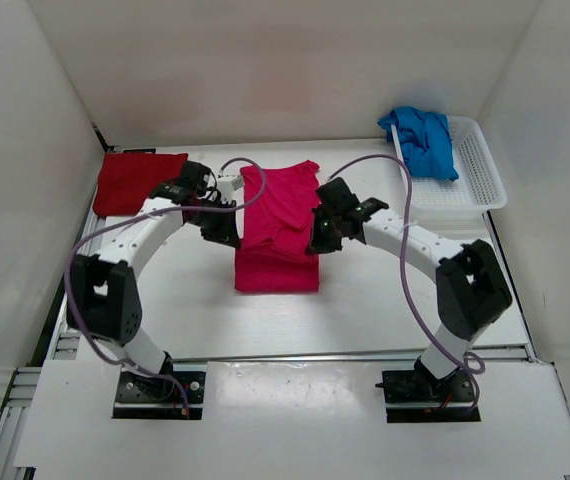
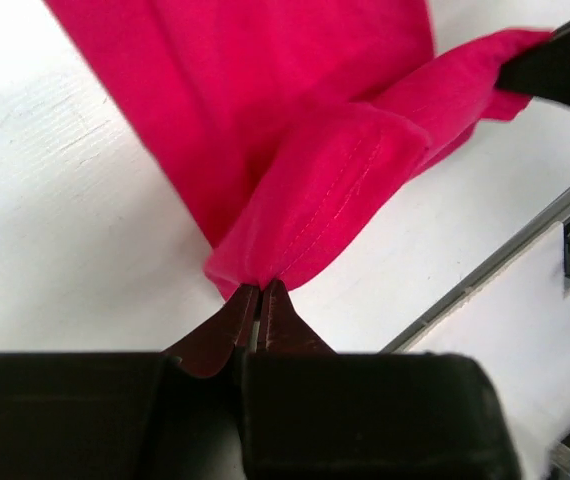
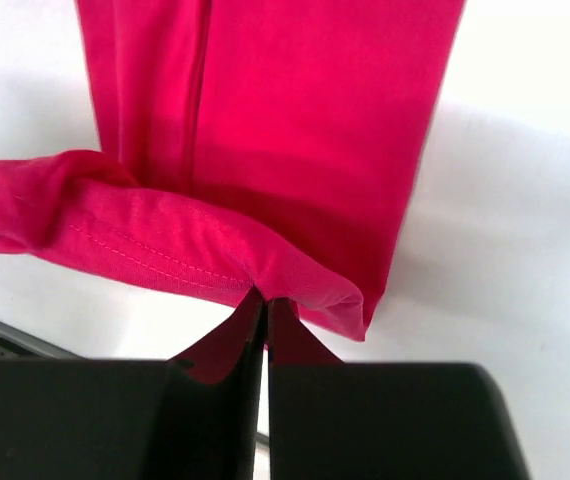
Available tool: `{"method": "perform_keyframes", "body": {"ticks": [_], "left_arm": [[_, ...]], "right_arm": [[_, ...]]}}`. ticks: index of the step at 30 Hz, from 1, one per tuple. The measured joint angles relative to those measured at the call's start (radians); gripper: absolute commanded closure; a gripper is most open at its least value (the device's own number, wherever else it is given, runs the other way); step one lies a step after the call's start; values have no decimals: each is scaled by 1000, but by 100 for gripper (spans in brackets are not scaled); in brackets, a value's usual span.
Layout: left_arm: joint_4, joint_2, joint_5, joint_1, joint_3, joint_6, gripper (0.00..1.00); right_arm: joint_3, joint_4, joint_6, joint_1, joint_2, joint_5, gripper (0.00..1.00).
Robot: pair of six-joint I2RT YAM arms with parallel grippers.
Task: Fold and stack the t-shirts
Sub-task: Fold the folded rectangular tshirt in 1/3 of the way
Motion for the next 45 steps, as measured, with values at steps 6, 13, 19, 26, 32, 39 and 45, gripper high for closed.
{"method": "perform_keyframes", "body": {"ticks": [6,13,19,26,32,39,45], "left_arm": [[-18,176,33,42,68,0,90],[-28,296,48,47,146,0,90],[-21,347,53,66,214,0,90],[-22,430,60,75,272,5,58],[-23,471,61,87,366,1,45],[-2,441,49,160,423,1,43],[10,364,27,256,386,1,43]], "right_arm": [[83,-2,-43,-87,139,-85,100],[151,-3,-67,-123,262,-128,100],[214,-2,-65,-150,330,-144,97],[238,-3,-51,-203,355,-156,65],[278,3,-69,-229,350,-123,65],[250,17,-133,-64,244,-65,92],[280,47,-142,150,279,-44,100]]}}
